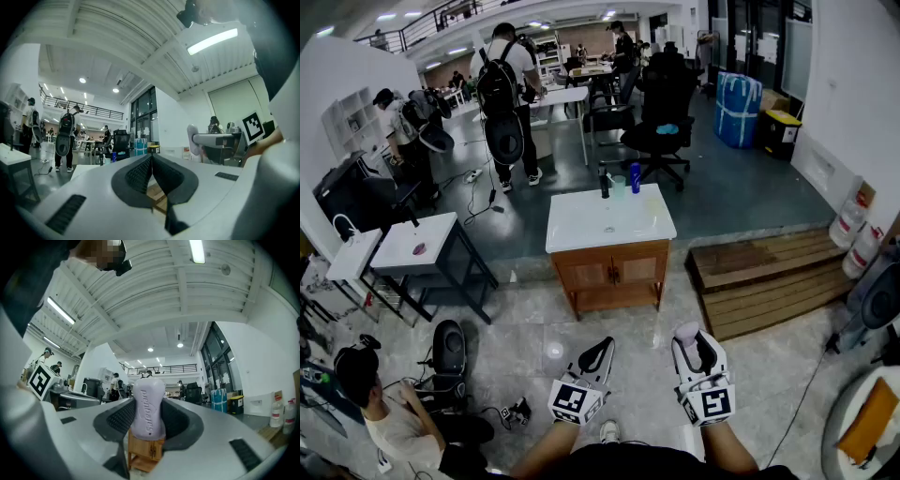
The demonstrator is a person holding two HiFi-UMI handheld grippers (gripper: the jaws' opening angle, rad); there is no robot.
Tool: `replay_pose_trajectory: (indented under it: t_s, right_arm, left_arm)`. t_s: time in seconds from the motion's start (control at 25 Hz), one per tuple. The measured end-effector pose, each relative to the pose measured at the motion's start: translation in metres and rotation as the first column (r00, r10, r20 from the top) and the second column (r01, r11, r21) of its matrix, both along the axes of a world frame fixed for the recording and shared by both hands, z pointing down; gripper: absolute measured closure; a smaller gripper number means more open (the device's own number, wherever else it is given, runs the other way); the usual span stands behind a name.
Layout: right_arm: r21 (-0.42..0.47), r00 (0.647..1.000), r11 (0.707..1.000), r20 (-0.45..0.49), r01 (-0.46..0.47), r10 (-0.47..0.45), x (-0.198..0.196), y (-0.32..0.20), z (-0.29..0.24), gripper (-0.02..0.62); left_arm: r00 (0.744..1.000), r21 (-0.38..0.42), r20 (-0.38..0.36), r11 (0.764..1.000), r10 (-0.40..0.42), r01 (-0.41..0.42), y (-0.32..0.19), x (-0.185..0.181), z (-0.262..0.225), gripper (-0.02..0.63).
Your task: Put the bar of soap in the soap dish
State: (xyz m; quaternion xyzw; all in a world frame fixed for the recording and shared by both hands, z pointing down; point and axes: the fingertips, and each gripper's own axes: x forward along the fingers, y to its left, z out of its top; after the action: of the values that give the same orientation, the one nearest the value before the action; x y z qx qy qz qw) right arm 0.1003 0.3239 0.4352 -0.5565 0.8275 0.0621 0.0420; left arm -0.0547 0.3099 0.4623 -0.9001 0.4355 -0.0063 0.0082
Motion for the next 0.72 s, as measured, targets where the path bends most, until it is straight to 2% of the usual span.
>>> replay_pose_trajectory:
  t_s: [0.12,0.52,0.72]
  right_arm:
    - [0.013,1.000,1.000,-0.006,0.012,-0.012,-0.011,-0.006,-0.007,0.407]
    - [0.021,1.000,1.000,0.006,-0.006,0.005,-0.040,-0.037,-0.008,0.403]
    - [0.008,0.999,0.999,0.018,-0.031,0.031,-0.054,-0.062,-0.008,0.405]
  left_arm:
    - [0.999,0.004,-0.032,1.000,0.003,-0.003,-0.004,-0.008,-0.012,0.586]
    - [0.999,0.019,-0.040,1.000,-0.012,0.013,-0.036,-0.054,-0.016,0.586]
    - [1.000,0.007,-0.018,1.000,-0.001,0.001,-0.057,-0.077,-0.007,0.586]
